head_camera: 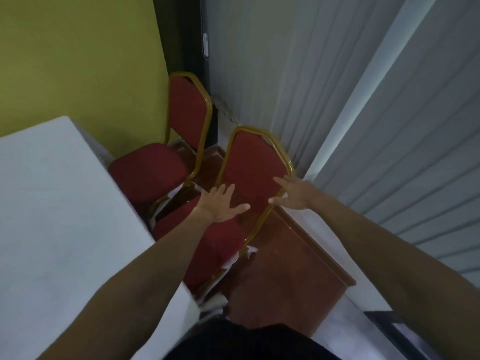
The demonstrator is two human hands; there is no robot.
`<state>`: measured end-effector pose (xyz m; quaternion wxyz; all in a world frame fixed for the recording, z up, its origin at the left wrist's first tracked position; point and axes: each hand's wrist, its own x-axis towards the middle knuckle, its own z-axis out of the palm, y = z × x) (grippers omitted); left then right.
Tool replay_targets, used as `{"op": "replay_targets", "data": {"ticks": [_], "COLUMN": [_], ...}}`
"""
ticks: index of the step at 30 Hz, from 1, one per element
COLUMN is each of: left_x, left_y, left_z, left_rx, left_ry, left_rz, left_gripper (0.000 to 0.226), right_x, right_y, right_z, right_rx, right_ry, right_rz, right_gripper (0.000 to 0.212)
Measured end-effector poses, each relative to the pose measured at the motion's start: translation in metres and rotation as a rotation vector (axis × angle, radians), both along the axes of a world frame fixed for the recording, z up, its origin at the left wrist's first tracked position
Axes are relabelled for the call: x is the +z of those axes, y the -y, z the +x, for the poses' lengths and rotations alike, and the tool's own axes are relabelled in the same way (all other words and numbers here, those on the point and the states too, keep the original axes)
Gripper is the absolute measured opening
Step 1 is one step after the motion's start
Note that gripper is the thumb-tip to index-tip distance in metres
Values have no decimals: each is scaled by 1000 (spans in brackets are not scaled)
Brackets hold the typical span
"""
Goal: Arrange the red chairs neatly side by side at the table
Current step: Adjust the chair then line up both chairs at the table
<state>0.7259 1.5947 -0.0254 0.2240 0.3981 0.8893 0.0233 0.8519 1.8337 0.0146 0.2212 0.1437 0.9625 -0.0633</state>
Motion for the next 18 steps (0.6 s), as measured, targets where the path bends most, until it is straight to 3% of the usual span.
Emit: {"op": "replay_targets", "data": {"ticks": [6,12,18], "left_x": [-11,-20,-26], "left_y": [-58,-117,-170], "left_z": [-25,-31,-14], "left_rx": [145,434,668], "left_ry": [34,89,102], "left_rz": [4,91,191], "left_gripper": [104,111,113], "right_x": [7,23,34], "right_y": [-96,-162,-197], "right_z": [-83,-163,-227], "right_rx": [230,473,835], "right_ry": [44,46,160], "right_rz": [39,-6,139], "right_gripper": [112,119,122]}}
